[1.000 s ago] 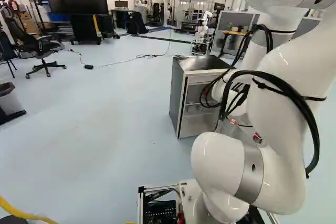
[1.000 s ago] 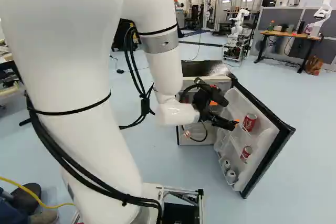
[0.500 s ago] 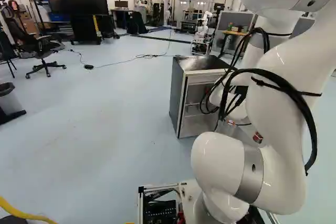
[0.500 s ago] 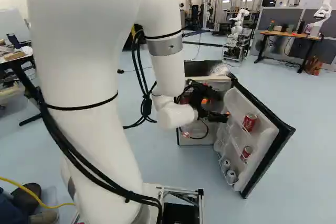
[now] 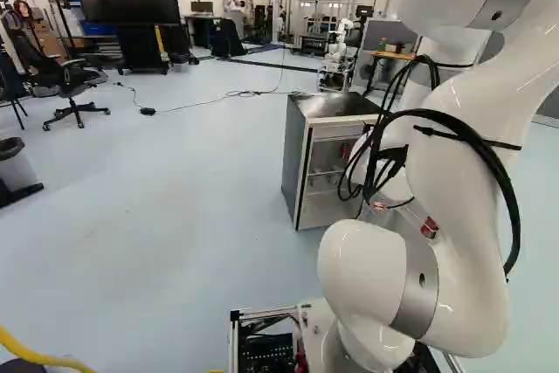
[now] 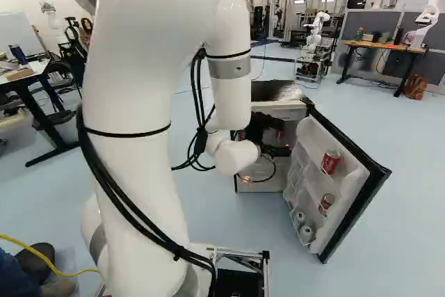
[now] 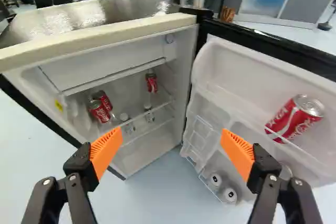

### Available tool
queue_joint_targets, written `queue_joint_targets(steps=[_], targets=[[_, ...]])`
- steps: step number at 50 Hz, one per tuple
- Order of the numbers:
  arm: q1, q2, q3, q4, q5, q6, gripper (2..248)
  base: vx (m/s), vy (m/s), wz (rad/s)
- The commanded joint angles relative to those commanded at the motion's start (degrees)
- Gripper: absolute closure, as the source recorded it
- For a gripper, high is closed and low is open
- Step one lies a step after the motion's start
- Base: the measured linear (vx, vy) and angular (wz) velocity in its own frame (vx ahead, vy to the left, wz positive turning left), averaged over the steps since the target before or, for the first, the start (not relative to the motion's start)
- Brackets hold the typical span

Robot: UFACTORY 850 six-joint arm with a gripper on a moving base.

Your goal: Grab a drink from the fridge

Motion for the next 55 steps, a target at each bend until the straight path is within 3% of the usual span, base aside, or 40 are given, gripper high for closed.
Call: queue_joint_targets(steps=[18, 45, 55], targets=[[-0.9, -5.2, -3.5, -10.7, 0.1, 0.0, 3, 0.000, 0.000, 0.000], [-1.8, -13.6, -10.1, -23.7, 1.5, 0.0, 3, 0.000, 0.000, 0.000], [-2.2, -16.7, -12.8, -26.1, 1.8, 0.0, 3, 0.000, 0.000, 0.000]])
